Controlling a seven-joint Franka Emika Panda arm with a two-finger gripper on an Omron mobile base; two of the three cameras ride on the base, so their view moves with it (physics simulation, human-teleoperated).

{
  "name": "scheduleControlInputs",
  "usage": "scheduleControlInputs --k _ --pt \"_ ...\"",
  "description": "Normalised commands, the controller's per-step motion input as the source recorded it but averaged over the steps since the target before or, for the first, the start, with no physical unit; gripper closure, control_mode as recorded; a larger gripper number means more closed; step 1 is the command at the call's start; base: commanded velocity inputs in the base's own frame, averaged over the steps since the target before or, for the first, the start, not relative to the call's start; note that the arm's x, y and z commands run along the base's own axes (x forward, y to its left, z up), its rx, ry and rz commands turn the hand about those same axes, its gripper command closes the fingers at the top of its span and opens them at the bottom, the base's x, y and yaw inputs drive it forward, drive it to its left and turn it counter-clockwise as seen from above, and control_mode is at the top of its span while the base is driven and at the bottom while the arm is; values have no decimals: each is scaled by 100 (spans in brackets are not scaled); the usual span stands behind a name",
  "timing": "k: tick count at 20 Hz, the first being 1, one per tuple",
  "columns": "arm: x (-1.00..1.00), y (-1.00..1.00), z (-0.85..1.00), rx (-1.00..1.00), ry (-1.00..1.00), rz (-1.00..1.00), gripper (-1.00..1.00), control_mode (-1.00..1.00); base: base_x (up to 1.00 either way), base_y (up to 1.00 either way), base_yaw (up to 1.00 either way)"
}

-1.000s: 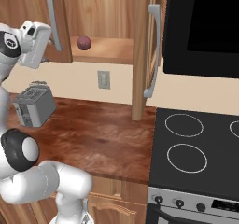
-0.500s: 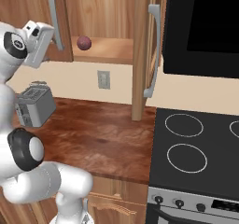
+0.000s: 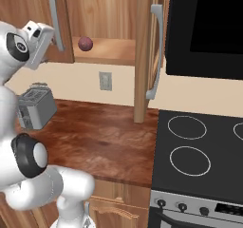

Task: Pick the onion from the counter and place it in the cabinet. Then close the cabinet.

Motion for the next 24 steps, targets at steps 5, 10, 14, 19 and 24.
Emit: scheduleControlInputs --k 5,10,14,19,24 --pt "-81 58 -59 3 -11 23 -100 -100 0 0 0" --pt "-100 6 -65 7 -4 9 -100 -100 0 0 0" --pt "-100 -100 -54 33 5 -11 -100 -100 0 0 0" --pt "-99 -100 -29 50 10 -14 -100 -100 0 0 0" --pt "-35 -43 -48 43 -2 5 -100 -100 0 0 0"
